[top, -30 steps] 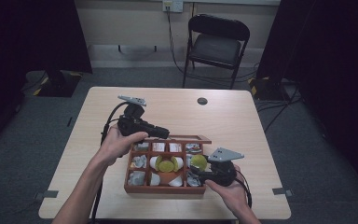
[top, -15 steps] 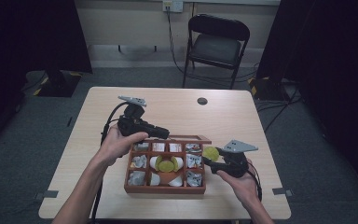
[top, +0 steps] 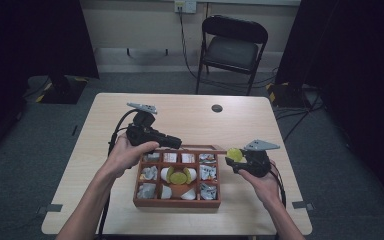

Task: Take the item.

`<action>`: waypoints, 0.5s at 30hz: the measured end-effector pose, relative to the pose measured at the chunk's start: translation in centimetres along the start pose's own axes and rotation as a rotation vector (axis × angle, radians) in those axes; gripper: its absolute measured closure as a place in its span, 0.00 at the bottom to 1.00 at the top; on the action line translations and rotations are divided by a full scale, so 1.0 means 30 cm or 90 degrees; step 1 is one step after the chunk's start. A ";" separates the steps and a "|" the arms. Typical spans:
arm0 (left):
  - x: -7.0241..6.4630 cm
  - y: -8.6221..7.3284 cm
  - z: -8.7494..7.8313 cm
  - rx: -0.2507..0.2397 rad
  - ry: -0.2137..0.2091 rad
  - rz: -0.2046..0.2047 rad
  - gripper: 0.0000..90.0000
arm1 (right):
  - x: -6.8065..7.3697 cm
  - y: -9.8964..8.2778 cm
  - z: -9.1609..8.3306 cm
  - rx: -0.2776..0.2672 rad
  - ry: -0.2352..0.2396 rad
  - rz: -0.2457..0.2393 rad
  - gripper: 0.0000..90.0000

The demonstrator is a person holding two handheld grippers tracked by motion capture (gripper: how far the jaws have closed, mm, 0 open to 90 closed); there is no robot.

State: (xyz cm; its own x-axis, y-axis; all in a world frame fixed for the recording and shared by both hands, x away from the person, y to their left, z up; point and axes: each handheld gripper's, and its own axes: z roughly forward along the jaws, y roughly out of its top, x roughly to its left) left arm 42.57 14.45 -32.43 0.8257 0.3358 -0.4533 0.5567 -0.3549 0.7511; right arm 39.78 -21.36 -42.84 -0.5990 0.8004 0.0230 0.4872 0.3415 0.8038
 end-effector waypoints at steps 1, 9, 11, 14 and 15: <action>0.000 0.000 0.001 0.002 -0.002 0.001 0.91 | -0.006 0.001 0.011 0.004 -0.002 0.004 0.45; -0.001 -0.002 0.001 0.005 -0.002 0.005 0.91 | -0.052 -0.030 0.094 0.035 -0.013 0.033 0.45; -0.002 -0.002 0.001 0.005 -0.001 0.007 0.91 | -0.067 -0.038 0.106 0.041 -0.019 0.038 0.45; -0.005 -0.003 0.002 0.005 0.003 0.007 0.91 | -0.088 -0.048 0.121 0.048 -0.023 0.047 0.45; -0.007 -0.003 0.003 0.005 0.003 0.008 0.91 | -0.091 -0.051 0.125 0.050 -0.025 0.047 0.45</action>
State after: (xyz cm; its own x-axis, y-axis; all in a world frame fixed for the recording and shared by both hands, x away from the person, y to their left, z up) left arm 42.36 14.34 -32.45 0.8318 0.3361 -0.4418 0.5476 -0.3662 0.7523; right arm 43.04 -22.23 -46.36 -0.5351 0.8429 0.0569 0.5783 0.3164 0.7520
